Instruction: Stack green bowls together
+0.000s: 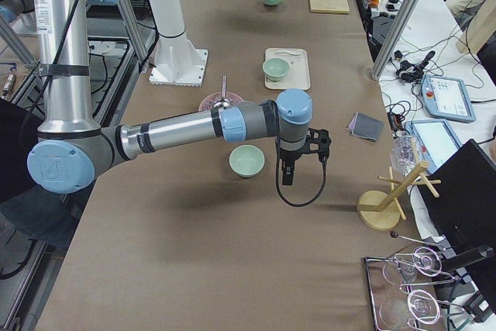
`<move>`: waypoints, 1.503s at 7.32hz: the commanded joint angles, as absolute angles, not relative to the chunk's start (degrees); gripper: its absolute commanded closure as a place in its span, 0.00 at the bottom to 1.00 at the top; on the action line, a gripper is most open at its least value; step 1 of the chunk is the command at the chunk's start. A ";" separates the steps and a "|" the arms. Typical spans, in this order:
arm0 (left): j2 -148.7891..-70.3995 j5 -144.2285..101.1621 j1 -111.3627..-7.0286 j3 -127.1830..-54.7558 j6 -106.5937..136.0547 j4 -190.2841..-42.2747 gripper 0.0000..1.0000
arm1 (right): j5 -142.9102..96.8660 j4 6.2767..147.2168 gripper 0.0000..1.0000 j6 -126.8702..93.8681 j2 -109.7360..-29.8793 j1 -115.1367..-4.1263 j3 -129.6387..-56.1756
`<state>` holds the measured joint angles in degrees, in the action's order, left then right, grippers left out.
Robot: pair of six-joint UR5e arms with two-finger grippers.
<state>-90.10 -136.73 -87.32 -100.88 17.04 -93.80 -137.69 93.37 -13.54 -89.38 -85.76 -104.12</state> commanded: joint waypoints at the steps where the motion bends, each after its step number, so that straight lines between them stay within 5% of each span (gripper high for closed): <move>1: -92.98 -138.33 -81.26 -100.12 24.60 -94.57 0.02 | -137.81 93.34 0.00 -13.80 -88.95 -85.08 -104.33; 7: -90.00 -137.81 -75.24 -79.94 24.87 -128.63 0.02 | -137.90 92.90 0.00 -18.28 -86.84 -81.48 -104.50; 11: -90.35 -138.25 -70.94 -79.36 25.05 -129.90 0.02 | -137.99 93.08 0.00 -18.90 -86.48 -80.77 -104.50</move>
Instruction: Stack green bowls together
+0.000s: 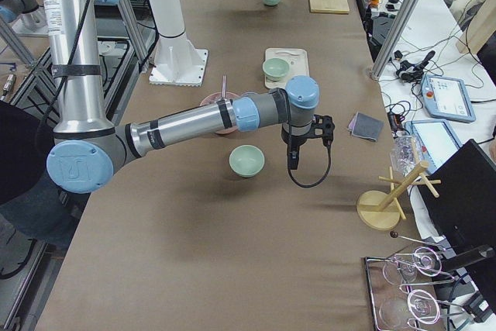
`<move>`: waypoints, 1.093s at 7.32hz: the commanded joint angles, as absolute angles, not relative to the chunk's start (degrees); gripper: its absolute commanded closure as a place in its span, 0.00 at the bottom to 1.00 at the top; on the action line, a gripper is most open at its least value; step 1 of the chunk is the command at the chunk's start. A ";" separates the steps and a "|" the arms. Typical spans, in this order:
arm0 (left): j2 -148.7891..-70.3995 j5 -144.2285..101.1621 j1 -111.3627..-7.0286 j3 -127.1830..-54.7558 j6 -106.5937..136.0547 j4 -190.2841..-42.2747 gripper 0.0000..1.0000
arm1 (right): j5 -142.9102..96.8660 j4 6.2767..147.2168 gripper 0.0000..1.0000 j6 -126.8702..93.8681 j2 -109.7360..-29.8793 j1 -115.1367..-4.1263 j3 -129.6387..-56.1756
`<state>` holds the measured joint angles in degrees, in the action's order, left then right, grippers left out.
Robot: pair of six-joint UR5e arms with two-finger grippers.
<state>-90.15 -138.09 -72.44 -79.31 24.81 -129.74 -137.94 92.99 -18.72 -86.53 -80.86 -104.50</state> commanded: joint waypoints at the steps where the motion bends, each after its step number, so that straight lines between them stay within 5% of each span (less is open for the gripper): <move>1: -90.26 -138.25 -69.36 -79.37 25.05 -129.90 0.02 | -137.99 93.08 0.00 -18.90 -86.40 -80.68 -104.50; 4: -89.91 -137.90 -65.66 -79.36 24.96 -130.16 0.04 | -137.81 92.90 0.00 -18.90 -86.22 -80.33 -104.24; 6: -89.74 -137.81 -65.65 -79.10 24.79 -130.34 0.72 | -137.81 93.25 0.00 -18.90 -85.61 -80.16 -104.06; 7: -89.65 -137.81 -65.65 -79.36 24.61 -130.34 0.94 | -137.81 93.25 0.00 -18.90 -85.43 -79.90 -104.06; 8: -89.56 -137.90 -65.83 -80.15 24.61 -130.34 1.00 | -137.81 93.43 0.00 -18.90 -84.82 -79.37 -103.71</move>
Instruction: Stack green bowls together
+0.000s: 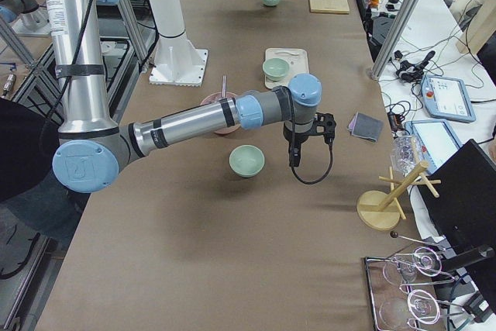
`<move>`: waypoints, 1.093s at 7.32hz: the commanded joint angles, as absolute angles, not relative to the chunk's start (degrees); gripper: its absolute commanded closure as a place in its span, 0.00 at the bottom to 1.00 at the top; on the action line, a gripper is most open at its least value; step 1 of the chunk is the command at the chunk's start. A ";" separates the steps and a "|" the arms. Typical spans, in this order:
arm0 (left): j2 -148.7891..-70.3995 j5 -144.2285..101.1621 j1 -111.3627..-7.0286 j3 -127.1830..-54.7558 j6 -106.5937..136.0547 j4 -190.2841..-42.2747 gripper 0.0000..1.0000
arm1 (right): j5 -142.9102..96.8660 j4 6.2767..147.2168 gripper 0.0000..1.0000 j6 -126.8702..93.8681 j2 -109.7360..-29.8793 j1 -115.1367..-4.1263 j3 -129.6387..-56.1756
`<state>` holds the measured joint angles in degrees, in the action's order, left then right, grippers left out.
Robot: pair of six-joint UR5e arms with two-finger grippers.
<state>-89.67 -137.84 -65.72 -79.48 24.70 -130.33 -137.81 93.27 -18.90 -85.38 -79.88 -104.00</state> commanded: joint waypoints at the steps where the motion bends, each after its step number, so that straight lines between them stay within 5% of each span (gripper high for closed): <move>1: -89.30 -139.73 -66.18 -81.55 24.61 -129.91 1.00 | -137.73 93.43 0.00 -18.98 -84.47 -78.84 -103.62; 4: -91.92 -145.97 -70.48 -82.61 25.57 -127.89 1.00 | -138.68 92.99 0.00 -19.77 -81.49 -75.87 -103.80; 8: -106.14 -145.72 -69.45 -88.24 43.88 -114.96 1.00 | -135.55 92.72 0.00 -29.45 -80.40 -65.66 -104.59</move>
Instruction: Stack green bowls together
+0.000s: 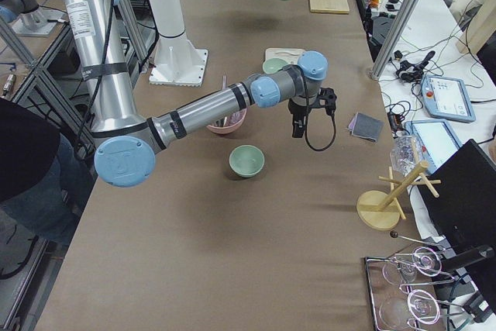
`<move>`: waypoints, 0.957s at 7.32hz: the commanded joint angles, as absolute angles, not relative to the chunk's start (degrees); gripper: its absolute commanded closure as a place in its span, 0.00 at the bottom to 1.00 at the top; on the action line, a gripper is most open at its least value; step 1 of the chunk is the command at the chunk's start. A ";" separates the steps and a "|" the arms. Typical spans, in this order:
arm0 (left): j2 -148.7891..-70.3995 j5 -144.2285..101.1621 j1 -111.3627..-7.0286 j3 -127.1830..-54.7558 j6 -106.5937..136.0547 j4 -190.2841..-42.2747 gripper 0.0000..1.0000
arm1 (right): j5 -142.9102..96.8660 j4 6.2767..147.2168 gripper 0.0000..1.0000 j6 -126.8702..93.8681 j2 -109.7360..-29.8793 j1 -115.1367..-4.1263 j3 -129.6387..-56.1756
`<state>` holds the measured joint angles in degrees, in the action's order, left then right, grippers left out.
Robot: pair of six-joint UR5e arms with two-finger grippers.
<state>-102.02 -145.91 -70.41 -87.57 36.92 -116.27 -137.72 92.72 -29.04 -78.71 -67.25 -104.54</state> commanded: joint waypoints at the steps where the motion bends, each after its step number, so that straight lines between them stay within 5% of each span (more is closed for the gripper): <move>1: -108.43 -145.37 -66.82 -88.42 48.64 -114.96 1.00 | -134.83 90.11 0.00 -28.23 -84.77 -65.65 -105.11; 4: -110.65 -144.14 -65.04 -89.56 53.17 -114.87 1.00 | -134.65 69.30 0.00 -29.09 -100.24 -65.04 -104.68; 7: -112.85 -144.14 -63.11 -89.56 57.12 -114.87 1.00 | -134.56 67.94 0.00 -30.24 -101.87 -60.66 -103.19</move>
